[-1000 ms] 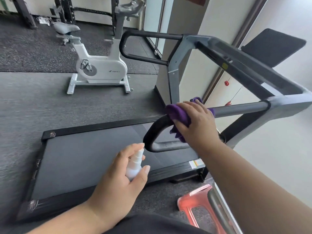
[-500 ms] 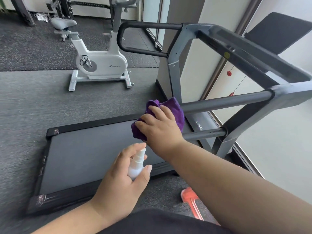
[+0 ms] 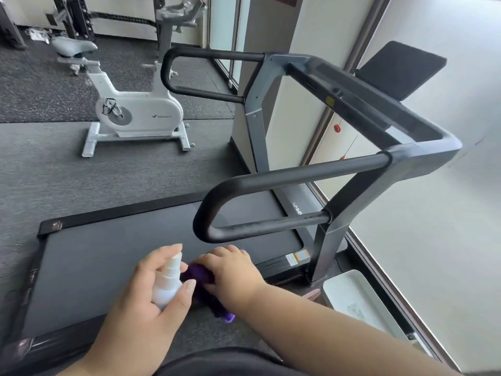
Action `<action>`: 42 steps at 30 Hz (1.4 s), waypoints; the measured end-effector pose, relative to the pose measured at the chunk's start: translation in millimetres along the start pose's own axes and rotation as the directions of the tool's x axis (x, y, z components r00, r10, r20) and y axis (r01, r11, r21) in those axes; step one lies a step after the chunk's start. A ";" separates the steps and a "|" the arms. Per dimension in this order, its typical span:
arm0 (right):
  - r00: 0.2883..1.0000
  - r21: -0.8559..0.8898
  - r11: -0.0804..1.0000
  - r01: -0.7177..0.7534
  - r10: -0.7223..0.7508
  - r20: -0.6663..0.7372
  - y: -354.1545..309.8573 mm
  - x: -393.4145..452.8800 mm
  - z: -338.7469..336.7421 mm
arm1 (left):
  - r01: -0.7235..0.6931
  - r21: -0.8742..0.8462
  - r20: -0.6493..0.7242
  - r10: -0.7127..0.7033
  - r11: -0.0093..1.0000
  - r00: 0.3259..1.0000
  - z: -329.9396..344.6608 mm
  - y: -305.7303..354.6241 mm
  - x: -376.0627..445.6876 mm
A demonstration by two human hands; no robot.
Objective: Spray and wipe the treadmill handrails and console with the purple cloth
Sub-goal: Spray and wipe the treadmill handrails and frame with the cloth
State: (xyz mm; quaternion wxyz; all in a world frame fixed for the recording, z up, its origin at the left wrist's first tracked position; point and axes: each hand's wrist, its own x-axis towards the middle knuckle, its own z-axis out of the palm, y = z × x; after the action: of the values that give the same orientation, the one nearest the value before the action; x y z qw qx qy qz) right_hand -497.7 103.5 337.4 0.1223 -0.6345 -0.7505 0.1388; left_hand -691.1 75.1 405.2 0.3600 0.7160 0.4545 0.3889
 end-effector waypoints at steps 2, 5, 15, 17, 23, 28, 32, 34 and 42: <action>0.991 0.163 0.981 -0.106 0.117 -0.061 15.6 -16.0 -5.1 | 0.017 0.000 0.024 -0.017 1.000 1.000 8.4 4.2 0.8; 0.954 0.423 0.885 -0.196 0.272 -0.127 34.2 -36.8 -14.8 | 0.012 -0.006 0.061 -0.011 1.000 0.998 24.5 15.5 7.1; 0.756 0.864 0.485 -0.135 0.614 -0.227 113.2 -77.2 -77.9 | -0.058 0.043 0.120 0.052 0.997 0.991 109.5 67.9 35.2; 0.700 0.892 0.440 -0.107 0.670 -0.247 135.6 -82.2 -94.8 | -0.061 0.050 0.134 0.054 0.997 0.989 128.6 78.2 42.3; 0.630 0.865 0.502 0.016 0.667 -0.398 198.6 -90.2 -162.2 | -0.059 0.121 0.092 0.048 0.991 0.995 186.3 111.1 62.5; 0.515 0.835 0.531 0.142 0.681 -0.521 242.4 -86.5 -207.5 | -0.020 0.108 0.067 0.012 0.994 0.998 226.6 131.2 75.3; 0.385 0.805 0.561 0.193 0.711 -0.588 278.6 -74.8 -229.8 | 0.018 0.109 0.055 -0.024 0.994 0.998 246.5 138.2 76.6; 0.339 0.771 0.614 0.170 0.698 -0.630 293.0 -66.6 -233.0 | 0.036 0.103 0.042 -0.040 0.994 0.998 251.4 139.0 75.7; 0.563 0.499 0.857 -0.131 0.478 -0.674 263.2 -33.3 -196.3 | 0.113 0.128 -0.025 -0.111 0.985 0.994 239.2 134.1 67.1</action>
State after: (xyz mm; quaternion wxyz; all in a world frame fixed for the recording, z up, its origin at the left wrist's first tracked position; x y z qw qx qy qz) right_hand -179.9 122.2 424.3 0.5325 -0.7147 -0.4532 0.0174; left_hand -410.8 54.8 432.2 0.3299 0.7076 0.5216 0.3441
